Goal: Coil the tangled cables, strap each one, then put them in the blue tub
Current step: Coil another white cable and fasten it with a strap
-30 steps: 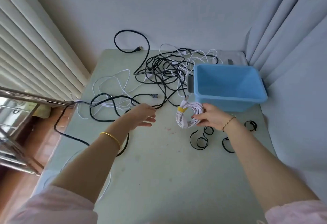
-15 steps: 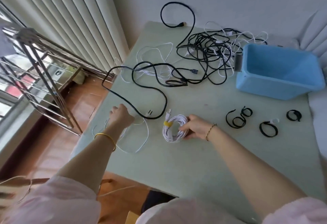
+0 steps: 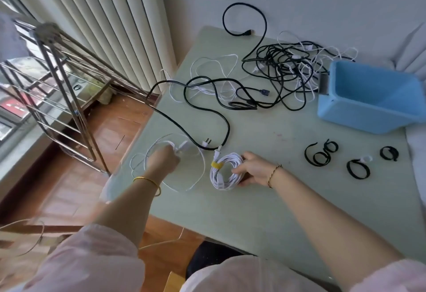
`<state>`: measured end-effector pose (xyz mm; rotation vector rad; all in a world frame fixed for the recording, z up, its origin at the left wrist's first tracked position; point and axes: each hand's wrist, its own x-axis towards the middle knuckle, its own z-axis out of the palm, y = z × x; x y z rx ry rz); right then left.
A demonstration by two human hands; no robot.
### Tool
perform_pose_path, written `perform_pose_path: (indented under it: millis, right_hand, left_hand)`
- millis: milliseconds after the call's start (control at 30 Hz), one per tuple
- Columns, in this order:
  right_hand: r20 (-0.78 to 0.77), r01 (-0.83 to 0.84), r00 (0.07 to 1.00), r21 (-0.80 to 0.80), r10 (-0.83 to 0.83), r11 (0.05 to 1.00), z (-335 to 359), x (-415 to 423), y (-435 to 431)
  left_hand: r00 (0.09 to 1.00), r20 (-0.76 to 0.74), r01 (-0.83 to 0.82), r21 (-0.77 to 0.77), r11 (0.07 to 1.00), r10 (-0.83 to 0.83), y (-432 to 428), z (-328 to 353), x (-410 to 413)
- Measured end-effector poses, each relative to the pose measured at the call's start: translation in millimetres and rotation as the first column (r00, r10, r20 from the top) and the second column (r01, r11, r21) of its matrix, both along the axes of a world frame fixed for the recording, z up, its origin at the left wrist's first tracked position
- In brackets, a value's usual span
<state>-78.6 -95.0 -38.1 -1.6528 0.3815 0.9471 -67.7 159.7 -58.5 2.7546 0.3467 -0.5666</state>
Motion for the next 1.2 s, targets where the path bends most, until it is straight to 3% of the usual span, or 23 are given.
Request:
perform_pose_path:
  millis: [133, 233, 333, 467, 500, 633, 800, 867, 900, 933, 1000, 1033, 1133, 1200]
  right_hand:
    - [-0.023, -0.036, 0.999, 0.001, 0.036, 0.999, -1, 0, 16]
    - [-0.037, -0.085, 0.996, 0.010, 0.086, 0.996, -4, 1, 38]
    - [-0.042, -0.166, 0.985, 0.013, 0.167, 0.986, -4, 2, 61]
    - [-0.022, -0.211, 0.977, 0.032, 0.212, 0.977, -8, 1, 90]
    - [0.016, -0.210, 0.978, 0.010, 0.210, 0.978, -10, 1, 95]
    - [0.213, -0.310, 0.896, -0.326, 0.389, 0.893, -16, 2, 99]
    - [0.317, -0.267, 0.852, -0.420, 0.416, 0.867, 4, 14, 75]
    - [0.384, -0.135, 0.895, -0.255, 0.228, 0.958, 25, 26, 65]
    - [0.338, -0.006, 0.941, -0.066, 0.028, 0.998, 39, 32, 57]
    - [0.225, 0.143, 0.958, 0.150, -0.175, 0.978, 54, 37, 48]
    - [-0.041, 0.424, 0.887, 0.461, -0.459, 0.779, 84, 47, 22]
    - [-0.144, 0.506, 0.841, 0.552, -0.522, 0.663, 90, 52, 5]
    - [-0.330, 0.632, 0.711, 0.687, -0.621, 0.359, 102, 59, -52]
    - [-0.404, 0.690, 0.615, 0.692, -0.677, 0.214, 101, 59, -88]
  left_hand:
    - [0.979, 0.090, -0.161, -0.204, 0.966, 0.182, 23, 49, 15]
    - [0.942, 0.246, -0.186, -0.183, 0.966, 0.228, 42, 92, 28]
    - [0.882, 0.308, -0.234, -0.369, 0.900, 0.356, 52, 127, 34]
    - [0.818, 0.408, -0.208, -0.447, 0.870, 0.405, 42, 177, 35]
    - [0.813, 0.427, -0.179, -0.462, 0.869, 0.395, 37, 188, 34]
    - [0.834, 0.414, -0.109, -0.525, 0.844, 0.364, 17, 219, 34]
    - [0.877, 0.369, -0.016, -0.618, 0.786, 0.308, -18, 246, 42]
    - [0.900, 0.347, 0.051, -0.684, 0.728, 0.262, -36, 257, 47]
    - [0.916, 0.331, 0.094, -0.722, 0.685, 0.224, -47, 262, 51]
    - [0.933, 0.310, 0.127, -0.761, 0.636, 0.184, -58, 267, 54]
    - [0.962, 0.258, 0.167, -0.815, 0.555, 0.089, -80, 271, 60]
    - [0.973, 0.225, 0.170, -0.835, 0.523, 0.042, -90, 271, 61]
    - [0.985, 0.125, 0.166, -0.883, 0.439, -0.120, -126, 258, 65]
    - [0.967, 0.060, 0.165, -0.889, 0.427, -0.248, -149, 242, 65]
